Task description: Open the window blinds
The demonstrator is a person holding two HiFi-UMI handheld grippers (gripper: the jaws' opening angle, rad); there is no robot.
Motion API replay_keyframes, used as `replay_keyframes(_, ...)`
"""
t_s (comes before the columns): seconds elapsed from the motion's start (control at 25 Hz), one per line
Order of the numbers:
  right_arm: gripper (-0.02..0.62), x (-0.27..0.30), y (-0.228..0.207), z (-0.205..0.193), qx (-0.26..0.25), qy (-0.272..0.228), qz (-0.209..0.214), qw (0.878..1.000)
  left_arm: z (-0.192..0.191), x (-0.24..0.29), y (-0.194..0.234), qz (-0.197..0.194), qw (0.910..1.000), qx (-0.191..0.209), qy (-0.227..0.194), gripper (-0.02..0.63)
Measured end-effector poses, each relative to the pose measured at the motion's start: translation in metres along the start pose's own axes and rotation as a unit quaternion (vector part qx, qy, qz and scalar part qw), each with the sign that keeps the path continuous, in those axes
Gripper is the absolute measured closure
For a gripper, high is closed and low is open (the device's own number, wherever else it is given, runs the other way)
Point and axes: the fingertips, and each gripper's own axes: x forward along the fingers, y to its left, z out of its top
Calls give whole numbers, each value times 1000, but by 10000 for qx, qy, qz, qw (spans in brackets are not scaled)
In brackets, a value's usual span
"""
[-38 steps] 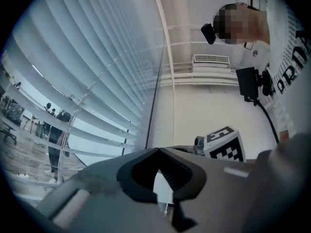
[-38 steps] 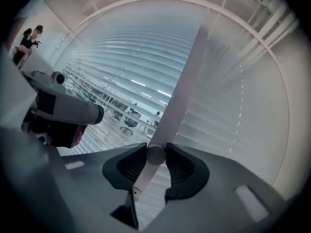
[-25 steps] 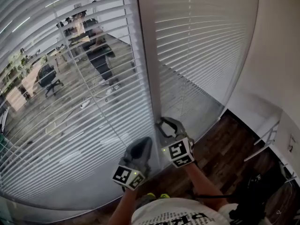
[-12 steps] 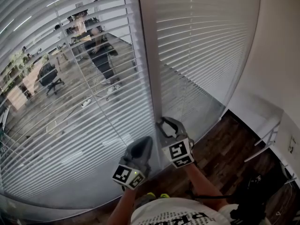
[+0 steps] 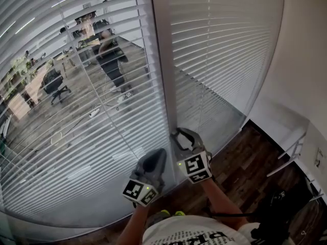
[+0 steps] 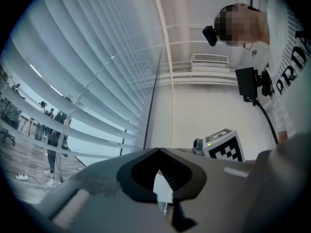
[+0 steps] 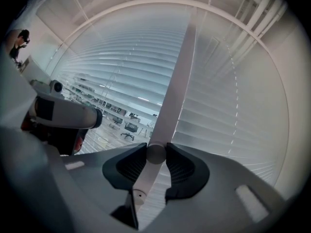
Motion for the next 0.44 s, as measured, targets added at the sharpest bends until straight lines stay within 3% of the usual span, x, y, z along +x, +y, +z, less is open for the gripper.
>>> replay_keyframes(0.2, 465, -8, 12, -17, -64, -24, -32, 10000, -19, -11, -6, -34, 10000, 5, -48, 614)
replay_keyframes(0.44, 465, -1, 0, 1, -57, -11, -15, 10000, 0, 1, -2, -22, 10000, -12, -17, 614)
